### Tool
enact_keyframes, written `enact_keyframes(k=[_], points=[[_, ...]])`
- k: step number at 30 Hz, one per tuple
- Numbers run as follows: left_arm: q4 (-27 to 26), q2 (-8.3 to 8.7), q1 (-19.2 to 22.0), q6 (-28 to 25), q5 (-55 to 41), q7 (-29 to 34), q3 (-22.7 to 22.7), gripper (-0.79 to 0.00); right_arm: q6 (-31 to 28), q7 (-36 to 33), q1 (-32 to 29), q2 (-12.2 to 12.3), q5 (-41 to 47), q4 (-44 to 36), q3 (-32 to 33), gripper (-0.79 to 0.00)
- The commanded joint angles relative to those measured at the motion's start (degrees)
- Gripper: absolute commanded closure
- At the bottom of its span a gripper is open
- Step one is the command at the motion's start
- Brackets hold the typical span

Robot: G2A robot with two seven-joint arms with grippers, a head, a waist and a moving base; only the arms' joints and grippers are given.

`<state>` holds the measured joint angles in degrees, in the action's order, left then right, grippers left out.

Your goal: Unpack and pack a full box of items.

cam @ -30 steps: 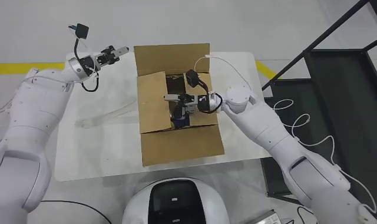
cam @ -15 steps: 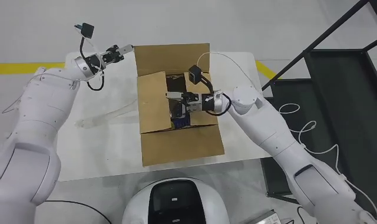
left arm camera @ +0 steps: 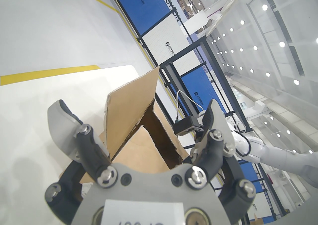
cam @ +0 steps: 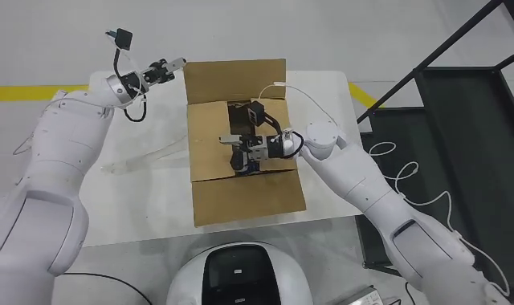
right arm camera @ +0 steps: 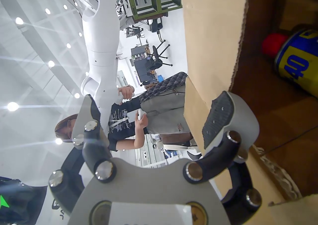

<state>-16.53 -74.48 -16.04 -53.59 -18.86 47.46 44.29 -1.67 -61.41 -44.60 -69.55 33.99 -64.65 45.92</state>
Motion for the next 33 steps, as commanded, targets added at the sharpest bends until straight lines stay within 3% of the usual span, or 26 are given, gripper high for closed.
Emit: enact_keyframes(k=[1, 8, 13, 25, 33], points=[[0.2, -0.07, 0.1, -0.3, -1.0, 2.1, 0.3, -0.785, -0.1, -0.2, -0.1, 0.0, -0.3, 0.2, 0.1, -0.785], [-2.6, 0.38, -1.3, 2.2, -4.6, 5.4, 1.0, -0.785, 0.4, -1.0, -0.4, -0.2, -0.6, 1.3, 0.6, -0.785], [-0.5, 1.00, -0.8, 1.1, -2.0, 4.3, 0.5, -0.785, 0.3, -1.6, -0.3, -0.5, -0.7, 2.8, 0.5, -0.785], [0.9, -1.92, 0.1, 3.3, 3.8, 1.6, -2.0, -0.785, 0.2, -2.5, 0.0, -0.9, -1.4, 3.5, 1.2, -0.785], [0.9, -1.92, 0.1, 3.3, 3.8, 1.6, -2.0, -0.785, 0.2, -2.5, 0.0, -0.9, -1.4, 3.5, 1.2, -0.785]])
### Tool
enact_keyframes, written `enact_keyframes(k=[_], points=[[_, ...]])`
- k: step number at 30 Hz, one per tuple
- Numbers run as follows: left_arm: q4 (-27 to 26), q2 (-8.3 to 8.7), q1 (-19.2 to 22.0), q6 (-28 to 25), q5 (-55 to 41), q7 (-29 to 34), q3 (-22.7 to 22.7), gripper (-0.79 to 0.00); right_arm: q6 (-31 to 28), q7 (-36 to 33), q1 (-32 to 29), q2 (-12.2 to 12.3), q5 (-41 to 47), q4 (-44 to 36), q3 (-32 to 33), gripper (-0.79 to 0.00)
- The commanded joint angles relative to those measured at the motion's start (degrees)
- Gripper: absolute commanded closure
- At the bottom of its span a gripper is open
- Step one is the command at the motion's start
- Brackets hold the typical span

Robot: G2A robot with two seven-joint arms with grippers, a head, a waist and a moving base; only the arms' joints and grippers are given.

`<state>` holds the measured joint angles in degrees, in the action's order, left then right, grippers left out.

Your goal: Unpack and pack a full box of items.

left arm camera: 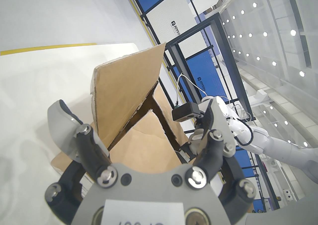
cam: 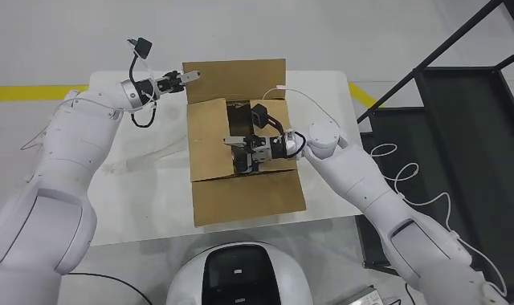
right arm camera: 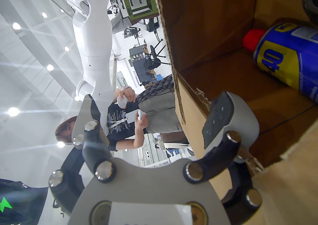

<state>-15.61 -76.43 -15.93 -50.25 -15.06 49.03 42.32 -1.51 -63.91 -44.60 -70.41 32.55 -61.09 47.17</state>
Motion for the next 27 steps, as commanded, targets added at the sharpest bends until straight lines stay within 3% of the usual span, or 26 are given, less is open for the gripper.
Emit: enact_keyframes(k=[1, 9, 16, 27], points=[[0.0, 0.03, 0.0, 0.0, -0.1, 0.0, 0.0, -0.785, 0.0, 0.0, 0.0, 0.0, 0.0, 0.0, 0.0, -0.785], [0.0, 0.03, 0.0, 0.0, -0.1, 0.0, 0.0, -0.785, 0.0, 0.0, 0.0, 0.0, 0.0, 0.0, 0.0, -0.785], [0.9, -1.20, 0.5, -3.9, 1.2, -1.8, -0.3, -0.785, -0.8, -1.5, 0.1, 0.1, 1.4, 0.0, 1.6, -0.785], [0.9, -1.20, 0.5, -3.9, 1.2, -1.8, -0.3, -0.785, 0.1, -5.5, -5.3, 3.5, 0.7, -8.2, 11.2, -0.785]])
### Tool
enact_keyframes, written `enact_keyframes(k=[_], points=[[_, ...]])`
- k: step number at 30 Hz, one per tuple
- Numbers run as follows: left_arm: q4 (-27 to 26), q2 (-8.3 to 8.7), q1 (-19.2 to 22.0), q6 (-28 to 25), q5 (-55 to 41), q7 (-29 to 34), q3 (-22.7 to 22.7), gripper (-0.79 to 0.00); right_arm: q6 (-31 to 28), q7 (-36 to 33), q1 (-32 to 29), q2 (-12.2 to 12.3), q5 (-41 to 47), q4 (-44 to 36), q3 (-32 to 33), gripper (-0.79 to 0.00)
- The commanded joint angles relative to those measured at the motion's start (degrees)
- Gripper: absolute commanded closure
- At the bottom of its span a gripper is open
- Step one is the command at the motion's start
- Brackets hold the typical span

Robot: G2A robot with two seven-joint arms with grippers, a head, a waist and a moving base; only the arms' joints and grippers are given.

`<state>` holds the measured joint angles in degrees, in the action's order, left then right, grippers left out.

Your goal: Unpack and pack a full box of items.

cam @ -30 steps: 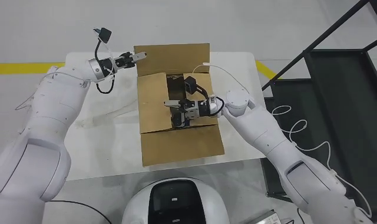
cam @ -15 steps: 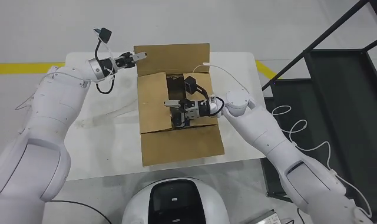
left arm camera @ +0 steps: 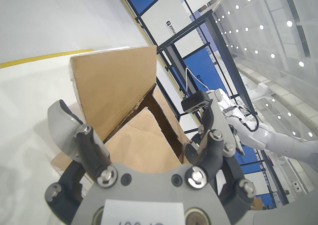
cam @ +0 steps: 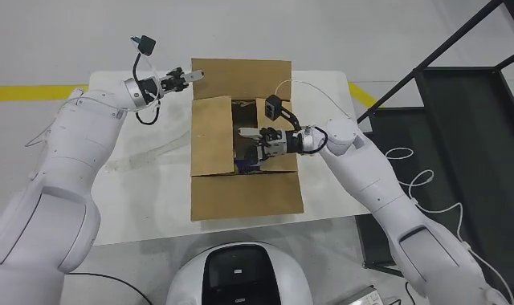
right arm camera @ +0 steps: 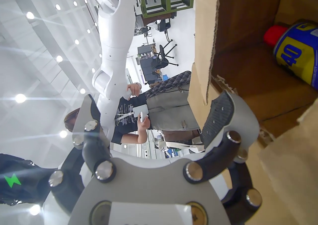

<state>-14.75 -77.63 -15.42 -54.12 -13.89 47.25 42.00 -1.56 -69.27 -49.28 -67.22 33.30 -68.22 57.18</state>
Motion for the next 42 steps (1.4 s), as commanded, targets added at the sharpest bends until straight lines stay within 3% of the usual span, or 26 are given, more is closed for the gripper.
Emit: enact_keyframes(k=[1, 7, 12, 22, 29, 34, 42], points=[[0.0, 0.00, 0.0, 0.0, 0.0, 0.0, 0.0, -0.785, 0.3, -0.3, -1.5, 0.8, -0.1, -2.4, 2.5, -0.785], [-3.5, 0.85, -1.2, 4.2, 3.6, -5.3, 0.3, -0.785, 1.7, -1.0, -6.7, 3.1, 1.7, -10.1, 11.0, -0.785], [-6.0, 1.26, -2.4, 8.3, 6.5, -8.9, 0.4, -0.785, 2.7, -0.8, -9.7, 4.4, 2.9, -12.0, 16.8, -0.785], [-8.1, 0.28, -4.0, 13.7, 9.6, -11.2, -0.1, -0.785, 3.9, -0.5, -15.7, 6.5, 6.5, -13.6, 28.1, -0.785], [-7.3, -0.38, -3.7, 10.6, 7.6, -9.3, 0.9, -0.785, 4.5, 0.4, -19.1, 7.2, 7.1, -15.7, 31.3, -0.785], [-6.7, -0.05, -3.5, 6.1, 5.4, -4.0, 2.1, -0.785, 4.8, 0.7, -20.2, 7.3, 7.4, -16.4, 31.2, -0.785], [-7.2, 0.77, -3.9, 3.0, 4.3, 1.9, 3.3, -0.785, 4.9, 0.7, -19.2, 7.3, 6.9, -14.3, 29.7, -0.785]])
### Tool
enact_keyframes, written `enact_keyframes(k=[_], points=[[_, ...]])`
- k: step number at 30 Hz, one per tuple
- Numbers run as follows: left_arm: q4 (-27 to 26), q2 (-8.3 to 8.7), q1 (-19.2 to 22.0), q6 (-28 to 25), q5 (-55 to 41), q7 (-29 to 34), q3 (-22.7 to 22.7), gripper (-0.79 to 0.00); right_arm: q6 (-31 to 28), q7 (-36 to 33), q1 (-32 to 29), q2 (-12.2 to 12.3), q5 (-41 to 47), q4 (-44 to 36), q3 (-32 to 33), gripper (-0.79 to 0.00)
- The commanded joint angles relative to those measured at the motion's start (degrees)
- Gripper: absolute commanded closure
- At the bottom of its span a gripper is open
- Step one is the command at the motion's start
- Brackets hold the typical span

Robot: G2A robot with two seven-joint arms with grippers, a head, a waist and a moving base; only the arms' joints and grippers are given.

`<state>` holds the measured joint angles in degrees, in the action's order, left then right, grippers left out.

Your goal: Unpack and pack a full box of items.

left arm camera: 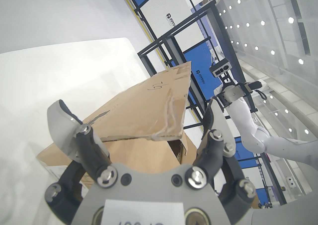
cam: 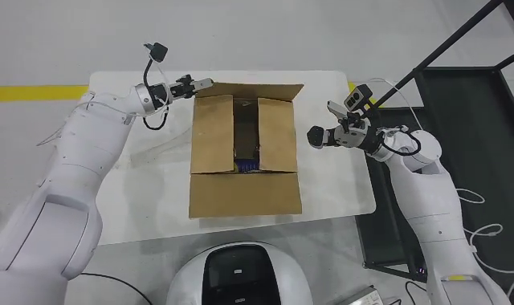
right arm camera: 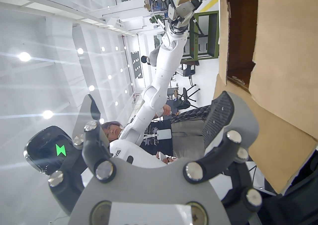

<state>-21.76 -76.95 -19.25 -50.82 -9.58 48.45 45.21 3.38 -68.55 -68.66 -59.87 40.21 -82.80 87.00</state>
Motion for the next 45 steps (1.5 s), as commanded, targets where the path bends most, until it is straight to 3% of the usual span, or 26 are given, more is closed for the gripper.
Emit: enact_keyframes(k=[1, 24, 45], points=[[-0.4, 0.20, 0.0, -0.5, 0.1, 1.3, 0.1, -0.785, -0.1, 0.0, 0.3, 0.0, -0.1, 0.5, -0.4, -0.785], [-8.4, 1.24, 1.0, -0.8, 1.1, 4.2, 0.5, -0.785, -2.1, 2.1, 1.5, 0.0, 0.7, 3.0, -2.4, -0.785], [-15.1, 3.06, 0.7, 2.6, -4.6, 7.6, -3.1, -0.785, -2.8, 2.8, 2.2, 0.0, 0.9, 3.8, -4.1, -0.785]])
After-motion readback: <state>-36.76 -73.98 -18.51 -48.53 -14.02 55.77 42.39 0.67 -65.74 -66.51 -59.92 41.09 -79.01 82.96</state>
